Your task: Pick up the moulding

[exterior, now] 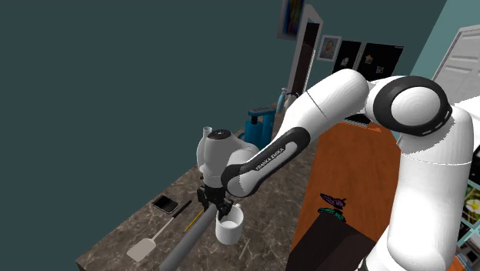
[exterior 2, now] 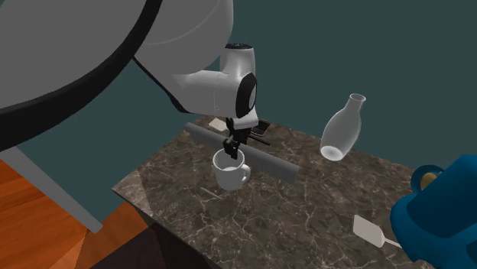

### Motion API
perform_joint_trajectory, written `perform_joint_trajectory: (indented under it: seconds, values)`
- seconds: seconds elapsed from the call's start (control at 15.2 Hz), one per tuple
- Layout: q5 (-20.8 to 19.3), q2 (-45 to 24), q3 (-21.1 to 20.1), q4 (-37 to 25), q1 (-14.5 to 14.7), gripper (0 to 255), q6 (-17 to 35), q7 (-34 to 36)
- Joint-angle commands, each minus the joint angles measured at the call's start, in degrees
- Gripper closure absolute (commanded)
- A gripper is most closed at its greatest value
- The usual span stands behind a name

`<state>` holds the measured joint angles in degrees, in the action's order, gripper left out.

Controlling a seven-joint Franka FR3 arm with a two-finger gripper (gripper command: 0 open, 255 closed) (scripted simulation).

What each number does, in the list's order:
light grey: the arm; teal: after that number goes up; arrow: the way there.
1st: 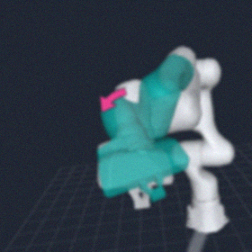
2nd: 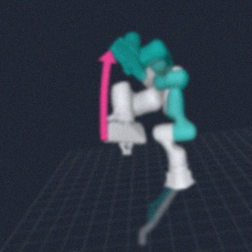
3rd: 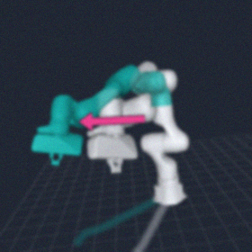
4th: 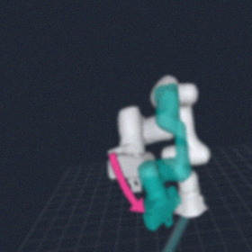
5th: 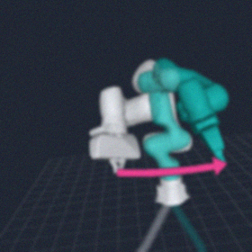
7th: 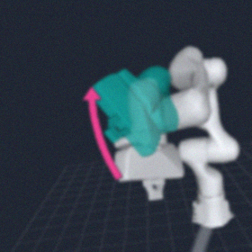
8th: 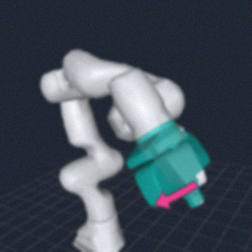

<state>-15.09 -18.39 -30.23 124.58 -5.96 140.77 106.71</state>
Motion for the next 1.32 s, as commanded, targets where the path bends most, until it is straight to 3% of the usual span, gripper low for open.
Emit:
perform_joint_trajectory:
  seconds: [0.0,1.25]
  values:
    - [0.0,0.0,-0.1,0.0,0.0,255,0.0,0.0]
    - [7.7,8.9,-3.2,-2.1,-2.5,255,-9.5,-5.2]
